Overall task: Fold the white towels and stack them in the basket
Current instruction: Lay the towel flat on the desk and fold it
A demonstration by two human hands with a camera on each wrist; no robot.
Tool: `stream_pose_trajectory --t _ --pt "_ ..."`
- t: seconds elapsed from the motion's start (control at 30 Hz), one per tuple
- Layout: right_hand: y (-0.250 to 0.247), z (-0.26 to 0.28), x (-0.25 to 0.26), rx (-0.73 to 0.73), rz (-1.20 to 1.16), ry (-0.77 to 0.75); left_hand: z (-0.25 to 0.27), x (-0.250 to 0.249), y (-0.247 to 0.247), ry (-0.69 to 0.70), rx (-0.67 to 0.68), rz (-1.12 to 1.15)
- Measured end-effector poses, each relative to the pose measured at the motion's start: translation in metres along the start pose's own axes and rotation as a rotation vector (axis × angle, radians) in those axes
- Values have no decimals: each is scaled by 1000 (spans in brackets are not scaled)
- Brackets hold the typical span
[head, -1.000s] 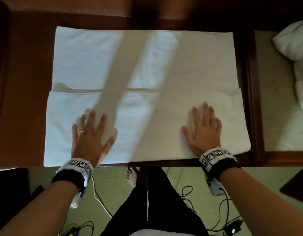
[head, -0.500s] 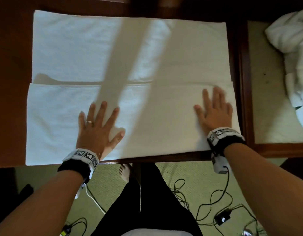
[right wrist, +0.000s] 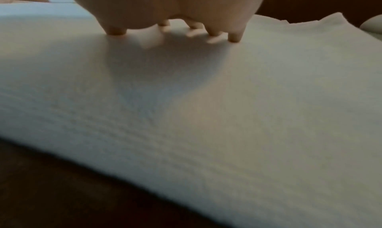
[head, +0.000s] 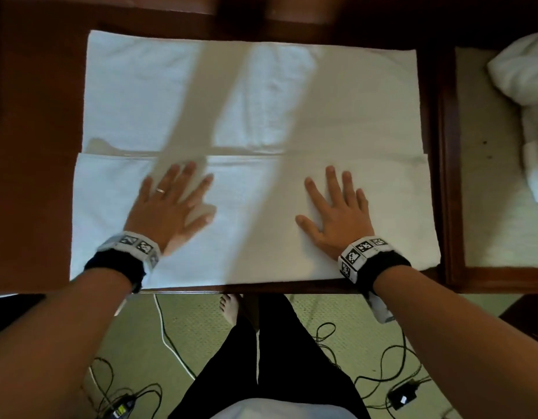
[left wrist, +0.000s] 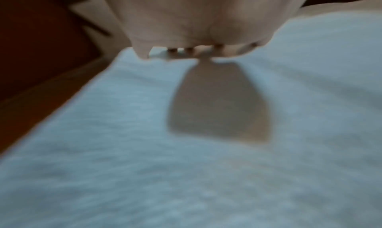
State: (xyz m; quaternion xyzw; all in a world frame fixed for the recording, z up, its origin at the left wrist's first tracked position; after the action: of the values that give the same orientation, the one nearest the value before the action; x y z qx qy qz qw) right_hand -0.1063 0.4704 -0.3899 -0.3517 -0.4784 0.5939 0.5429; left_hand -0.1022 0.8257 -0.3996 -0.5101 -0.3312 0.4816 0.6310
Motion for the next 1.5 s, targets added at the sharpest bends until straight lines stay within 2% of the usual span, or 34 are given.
stream_pose_trajectory --t 0.1,0.13,0.17,0.2,0.23,0.3,0.33,0.47,0.57,0.7,0.83,0.93,1.07,1.2,1.33,1.43,1.5 --pt "-5 -2 2 19 -5 5 15 61 -16 -381 98 7" --pt "-7 -3 3 26 -8 10 20 70 -22 -478 112 -1" --pt "-8 -3 4 37 -8 14 23 70 -27 -516 105 -19" --pt "-11 -4 4 50 -9 15 25 63 -30 -476 80 -26" --pt "-13 -5 5 66 -13 16 27 50 -31 -377 74 -15" --pt "-17 -7 4 97 -22 19 33 16 -26 -167 129 21" --pt "-18 -7 4 114 -25 19 37 1 -20 -123 145 40" --pt "-25 -8 7 194 -32 37 39 -19 -14 -235 130 93" --pt "-34 -3 14 275 -20 56 39 -17 -27 -224 139 86" --pt "-35 15 21 404 -59 98 53 -17 -35 -235 228 95" --pt "-38 26 27 459 -66 99 59 -20 -49 -242 294 82" --pt "-47 21 30 427 -42 99 44 -16 -68 -325 325 93" --pt "-74 -6 22 352 -8 86 3 -3 -89 -311 339 95" --pt "-97 -60 -4 288 -118 155 -51 13 -112 -354 297 123" --pt "-107 -116 -31 153 -136 203 -107 29 -125 -373 215 116" --pt "-112 -155 -48 19 -124 134 -140 43 -127 -346 138 57" --pt "-111 -183 -61 -11 -66 100 -161 53 -117 -314 142 -10"
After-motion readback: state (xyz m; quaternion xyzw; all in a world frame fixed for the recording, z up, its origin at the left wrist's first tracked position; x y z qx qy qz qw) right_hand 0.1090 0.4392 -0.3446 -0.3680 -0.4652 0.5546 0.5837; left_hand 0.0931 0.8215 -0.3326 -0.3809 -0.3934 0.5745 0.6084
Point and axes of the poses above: each hand's wrist, its own z-axis away from the middle knuckle, its own y-axis out of the palm, x = y × z, the point moved 1 cm from there along -z, towards the middle knuckle, and after that the axes turned 5 degrees about -x, right-handed, at the moved point
